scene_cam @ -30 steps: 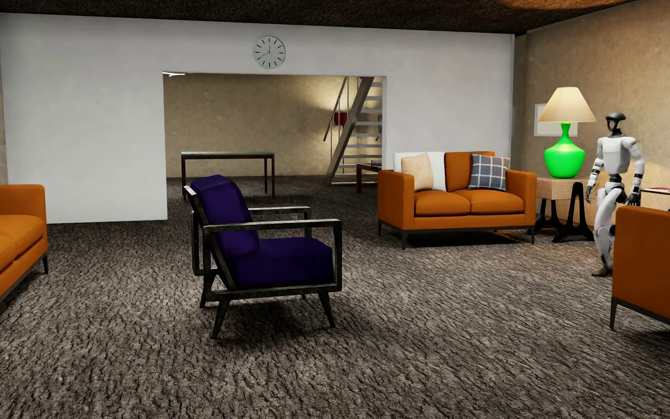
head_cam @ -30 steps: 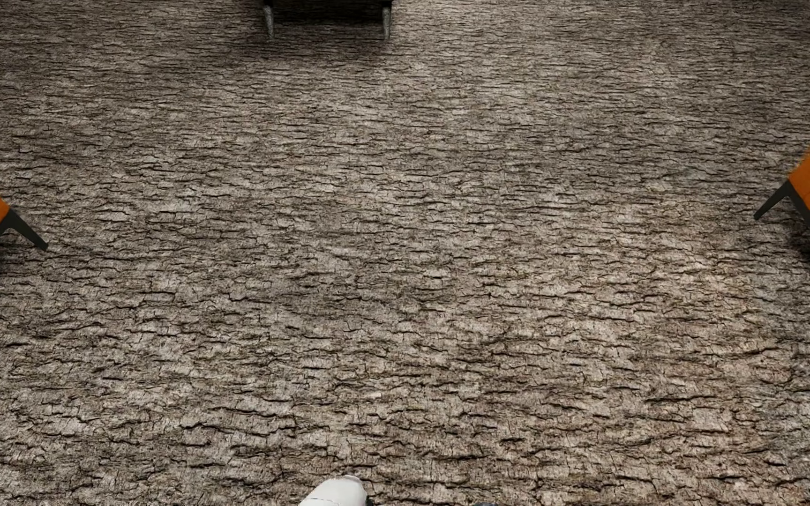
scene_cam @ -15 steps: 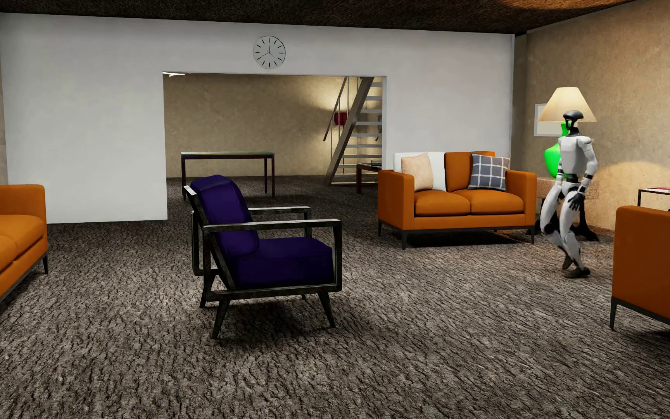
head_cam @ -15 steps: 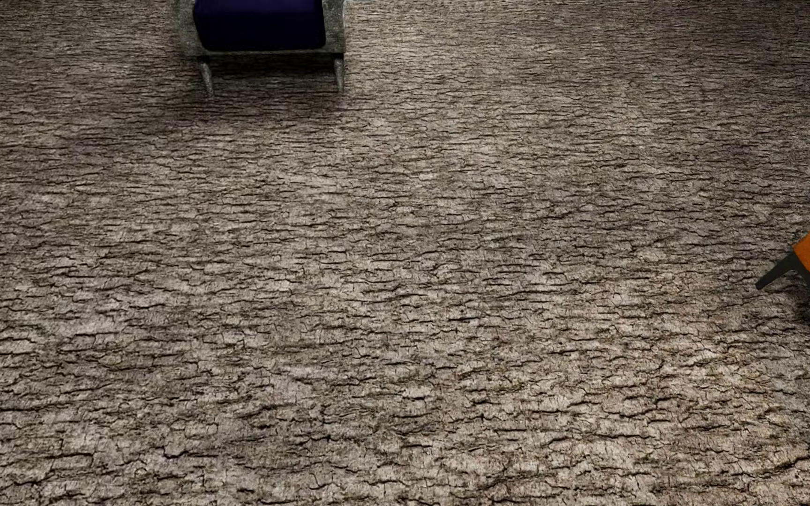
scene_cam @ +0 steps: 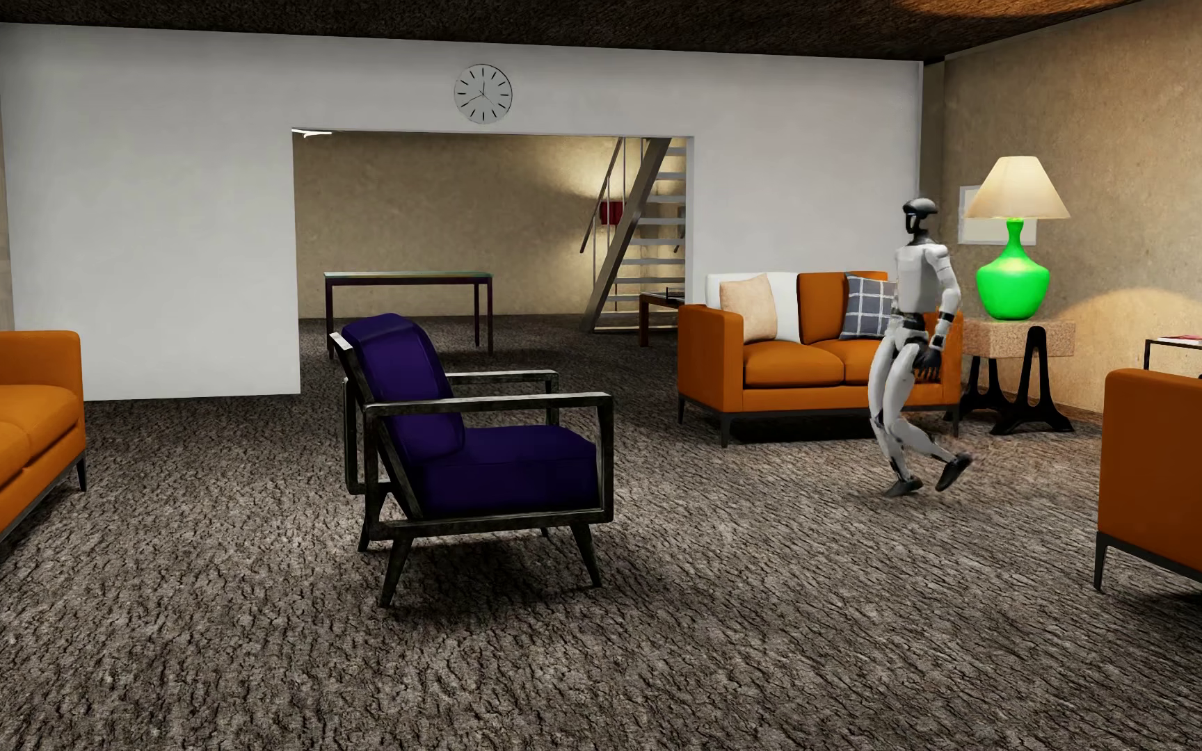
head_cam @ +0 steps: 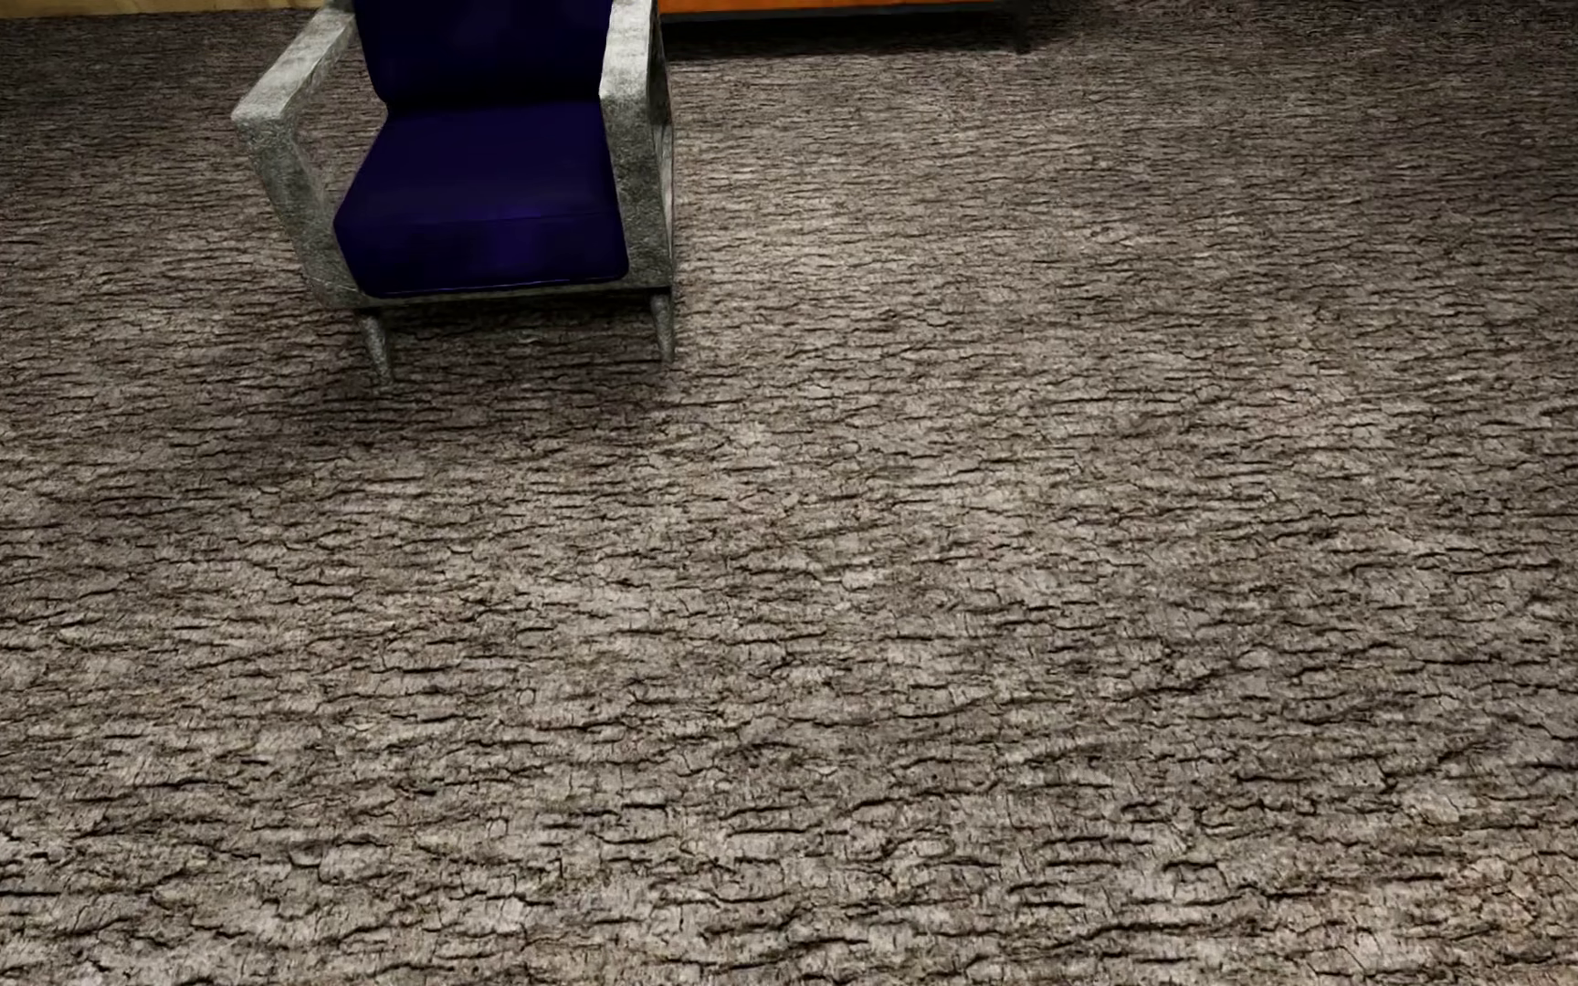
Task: Head to the table
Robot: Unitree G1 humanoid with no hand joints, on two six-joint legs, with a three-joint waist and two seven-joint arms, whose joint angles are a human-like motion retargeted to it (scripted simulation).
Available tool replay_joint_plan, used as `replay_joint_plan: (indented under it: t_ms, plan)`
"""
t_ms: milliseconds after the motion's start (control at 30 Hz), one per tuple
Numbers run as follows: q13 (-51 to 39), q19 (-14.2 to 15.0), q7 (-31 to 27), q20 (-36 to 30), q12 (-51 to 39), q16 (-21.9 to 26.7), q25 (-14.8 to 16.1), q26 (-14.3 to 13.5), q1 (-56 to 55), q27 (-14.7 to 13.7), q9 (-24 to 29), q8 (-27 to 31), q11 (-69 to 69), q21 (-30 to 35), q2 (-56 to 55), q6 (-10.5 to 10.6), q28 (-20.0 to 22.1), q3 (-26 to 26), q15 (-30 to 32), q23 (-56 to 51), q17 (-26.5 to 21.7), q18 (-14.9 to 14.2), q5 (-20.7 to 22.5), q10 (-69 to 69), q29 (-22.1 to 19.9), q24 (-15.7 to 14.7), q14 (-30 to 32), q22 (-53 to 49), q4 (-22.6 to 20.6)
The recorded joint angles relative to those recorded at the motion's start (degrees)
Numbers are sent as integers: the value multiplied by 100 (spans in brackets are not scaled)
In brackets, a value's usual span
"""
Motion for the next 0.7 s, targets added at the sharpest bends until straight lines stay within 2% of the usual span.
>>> replay_joint_plan:
  t_ms: [33, 100, 167, 200, 233, 267, 300, 333, 367, 400, 433, 467, 500, 533, 567, 600, 633, 667, 700]
  plan:
    - [-217, 0, 0, -78, 161, 49, 0, 0, -271, 0, 9, 0, -315, 198, 589, -108, 0, 347, -478, -209, -118, 0, -94, -732, 0, 0, -33, -21, 9]
    - [-608, 0, 0, -9, 338, 156, 0, 0, -717, 0, -16, 0, -805, -65, 1527, -306, 0, 757, -1325, -441, -200, 0, -292, -2638, 0, 0, 334, 112, 50]
    - [-959, 0, 0, -138, 367, 197, 0, 0, -1018, 0, -200, 0, -961, -557, 2088, -333, 0, 996, -2023, -594, -282, 0, -354, -4457, 0, 0, 1340, 277, 94]
    - [-1081, 0, 0, -112, 375, 207, 0, 0, -1250, 0, -286, 0, -956, -802, 2270, -385, 0, 991, -2100, -613, -276, 0, -344, -6829, 0, 0, 1877, 359, 102]
    - [-1141, 0, 0, -206, 368, 235, 0, 0, -1482, 0, -291, 0, -830, -843, 2432, -423, 0, 1144, -1959, -760, -370, 0, -465, -4901, 0, 0, 1416, 352, 101]
    - [-1020, 0, 0, -309, 326, 251, 0, 0, -1586, 0, -220, 0, -589, -1160, 2676, -515, 0, 1305, -1612, -913, -374, 0, -638, -4371, 0, 0, 1474, 431, -65]
    - [-899, 0, 0, -339, 327, 245, 0, 0, -1704, 0, -312, 0, 5, -1318, 2604, -624, 0, 1412, -881, -826, -268, 0, -804, -3861, 0, 0, 1764, 541, -186]
    - [-713, 0, 0, -323, 309, 234, 0, 0, -1530, 0, -275, 0, 1040, -1377, 2391, -812, 0, 1441, 288, -642, -83, 0, -1063, -3393, 0, 0, 1560, 687, -474]
    - [-553, 0, 0, -222, 232, 194, 0, 0, -1319, 0, -280, 0, 2515, -1291, 1718, -792, 0, 1307, 1218, -553, -17, 0, -1032, -3316, 0, 0, 1250, 728, -669]
    - [-489, 0, 0, -55, 207, 158, 0, 0, -909, 0, -158, 0, 3991, -1130, 1030, -825, 0, 1178, 1228, -429, 57, 0, -1139, -3379, 0, 0, 968, 600, -897]
    - [-479, 0, 0, -110, 118, 165, 0, 0, -363, 0, -57, 0, 4808, -723, 358, -742, 0, 958, 871, -333, 60, 0, -1113, -3585, 0, 0, 835, 421, -840]
    - [-332, 0, 0, -90, 71, 150, 0, 0, 101, 0, -47, 0, 4852, -723, -250, -561, 0, 616, 798, -197, 175, 0, -953, -3814, 0, 0, 774, 181, -712]
    - [-66, 0, 0, -143, -53, 171, 0, 0, 491, 0, 11, 0, 4253, -588, -751, -416, 0, 208, 996, -514, 42, 0, -915, -4048, 0, 0, 693, -66, -687]
    - [-31, 0, 0, -154, -160, 250, 0, 0, 971, 0, 61, 0, 3077, -292, -1043, -351, 0, -77, 1495, 0, 134, 0, -834, -4251, 0, 0, 611, -283, -561]
    - [146, 0, 0, -10, -223, 262, 0, 0, 1302, 0, -17, 0, 1735, -513, -1377, -315, 0, -344, 1747, 153, 191, 0, -837, -4492, 0, 0, 507, -542, -566]
    - [279, 0, 0, 91, -265, 308, 0, 0, 1778, 0, -69, 0, 338, -540, -1445, -300, 0, -506, 1154, 303, 188, 0, -774, -4722, 0, 0, 324, -760, -550]
    - [377, 0, 0, 288, -334, 380, 0, 0, 2130, 0, -171, 0, -398, -373, -1431, -371, 0, -589, -859, 327, 152, 0, -728, -4895, 0, 0, 81, -968, -658]
    - [507, 0, 0, 460, -360, 461, 0, 0, 2326, 0, -317, 0, -2439, -245, -1553, -406, 0, -646, 763, 329, 91, 0, -774, -4900, 0, 0, -247, -1116, -691]
    - [621, 0, 0, 615, -393, 497, 0, 0, 2498, 0, -362, 0, -2603, -120, -1666, -450, 0, -718, 983, 388, 62, 0, -773, -4876, 0, 0, -457, -1117, -776]
